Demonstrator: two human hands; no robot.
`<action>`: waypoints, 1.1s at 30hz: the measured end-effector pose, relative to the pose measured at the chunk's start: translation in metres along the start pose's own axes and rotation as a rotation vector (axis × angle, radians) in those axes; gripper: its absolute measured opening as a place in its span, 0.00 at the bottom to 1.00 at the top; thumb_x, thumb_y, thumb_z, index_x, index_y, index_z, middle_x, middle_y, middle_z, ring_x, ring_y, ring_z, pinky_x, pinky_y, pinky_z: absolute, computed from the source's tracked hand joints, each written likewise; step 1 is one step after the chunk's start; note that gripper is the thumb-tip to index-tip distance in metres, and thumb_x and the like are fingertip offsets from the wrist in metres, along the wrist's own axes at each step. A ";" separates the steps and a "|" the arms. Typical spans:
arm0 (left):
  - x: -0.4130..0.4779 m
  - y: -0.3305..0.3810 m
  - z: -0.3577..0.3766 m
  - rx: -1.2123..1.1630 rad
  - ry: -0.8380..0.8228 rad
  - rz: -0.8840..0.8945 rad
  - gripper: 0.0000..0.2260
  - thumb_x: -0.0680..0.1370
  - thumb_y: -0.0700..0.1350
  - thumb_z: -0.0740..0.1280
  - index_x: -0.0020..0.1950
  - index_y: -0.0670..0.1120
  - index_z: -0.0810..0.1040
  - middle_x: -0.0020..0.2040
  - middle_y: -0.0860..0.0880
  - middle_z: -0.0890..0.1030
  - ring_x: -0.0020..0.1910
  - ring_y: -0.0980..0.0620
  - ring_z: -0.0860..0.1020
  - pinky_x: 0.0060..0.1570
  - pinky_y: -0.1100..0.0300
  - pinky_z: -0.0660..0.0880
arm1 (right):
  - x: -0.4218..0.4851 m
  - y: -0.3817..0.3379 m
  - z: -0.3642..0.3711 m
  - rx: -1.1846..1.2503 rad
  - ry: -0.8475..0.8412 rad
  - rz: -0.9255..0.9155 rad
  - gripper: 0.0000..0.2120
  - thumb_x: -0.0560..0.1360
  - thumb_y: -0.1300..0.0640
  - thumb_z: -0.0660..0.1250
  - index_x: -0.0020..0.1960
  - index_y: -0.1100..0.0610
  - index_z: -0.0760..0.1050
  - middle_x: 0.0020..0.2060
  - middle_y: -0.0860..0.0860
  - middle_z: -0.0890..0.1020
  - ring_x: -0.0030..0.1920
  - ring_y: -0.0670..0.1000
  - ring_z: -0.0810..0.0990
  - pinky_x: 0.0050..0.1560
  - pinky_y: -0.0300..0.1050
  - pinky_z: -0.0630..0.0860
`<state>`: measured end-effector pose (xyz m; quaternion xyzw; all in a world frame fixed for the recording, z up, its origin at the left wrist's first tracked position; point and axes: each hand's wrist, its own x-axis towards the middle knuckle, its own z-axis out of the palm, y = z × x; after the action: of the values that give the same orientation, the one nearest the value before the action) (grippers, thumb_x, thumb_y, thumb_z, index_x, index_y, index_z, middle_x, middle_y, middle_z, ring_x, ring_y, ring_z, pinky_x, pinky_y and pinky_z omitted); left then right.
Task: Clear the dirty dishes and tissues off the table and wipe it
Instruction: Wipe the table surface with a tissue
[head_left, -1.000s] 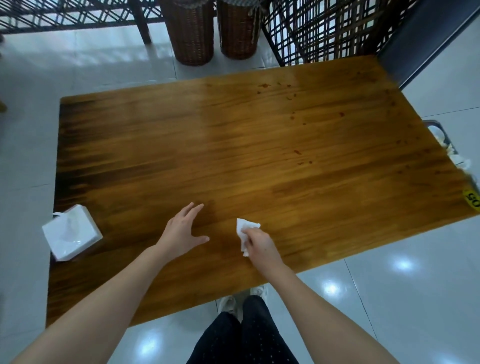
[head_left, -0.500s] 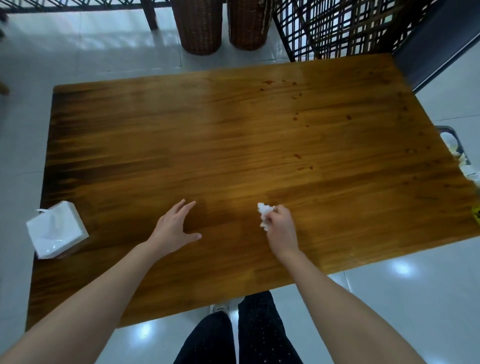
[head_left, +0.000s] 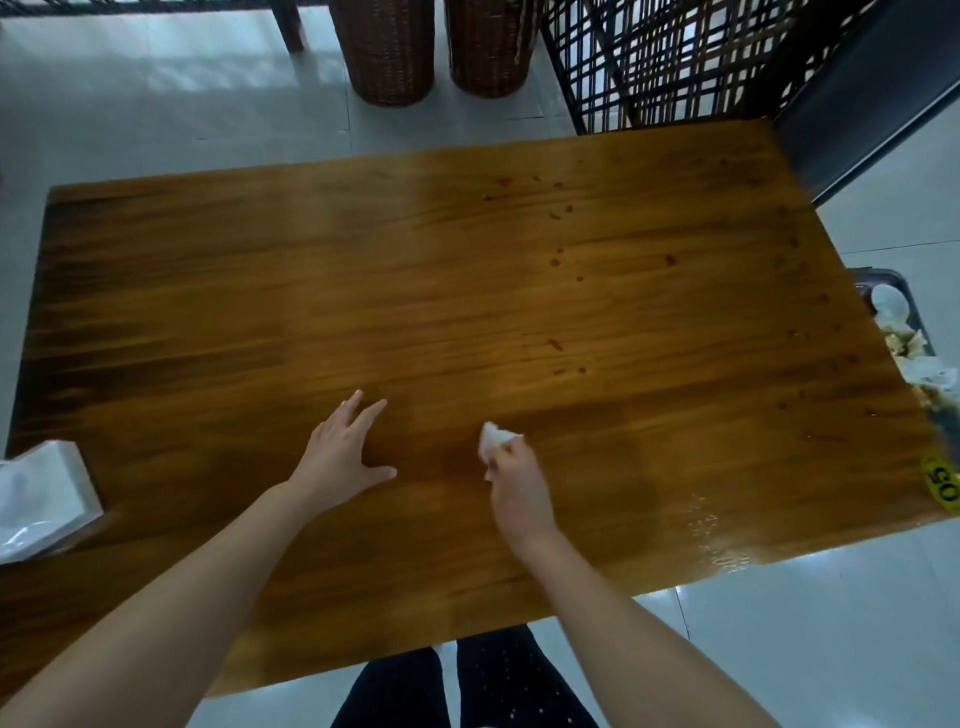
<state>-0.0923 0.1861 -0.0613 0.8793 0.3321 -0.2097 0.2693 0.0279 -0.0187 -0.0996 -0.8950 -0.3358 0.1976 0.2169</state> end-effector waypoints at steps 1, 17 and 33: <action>0.003 0.004 -0.001 0.005 0.002 -0.009 0.43 0.72 0.56 0.73 0.79 0.54 0.51 0.80 0.48 0.45 0.78 0.45 0.48 0.75 0.45 0.54 | -0.001 -0.007 0.005 -0.008 -0.052 -0.068 0.16 0.77 0.67 0.61 0.64 0.60 0.73 0.57 0.52 0.74 0.53 0.48 0.75 0.52 0.37 0.73; 0.030 0.015 -0.003 -0.062 0.090 -0.078 0.43 0.71 0.55 0.74 0.79 0.54 0.53 0.80 0.47 0.48 0.78 0.44 0.48 0.75 0.45 0.53 | 0.107 0.094 -0.091 0.190 0.301 0.394 0.08 0.77 0.66 0.64 0.51 0.63 0.80 0.49 0.56 0.79 0.47 0.51 0.77 0.41 0.39 0.70; 0.051 0.022 -0.020 -0.078 0.148 -0.136 0.43 0.71 0.54 0.74 0.79 0.54 0.52 0.80 0.47 0.48 0.78 0.45 0.48 0.74 0.46 0.54 | 0.154 0.069 -0.080 0.234 0.168 0.222 0.09 0.79 0.63 0.61 0.54 0.61 0.79 0.50 0.53 0.76 0.49 0.50 0.75 0.46 0.38 0.69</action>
<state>-0.0380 0.2087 -0.0667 0.8568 0.4180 -0.1489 0.2629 0.2106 0.0198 -0.1008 -0.9086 -0.1904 0.1828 0.3237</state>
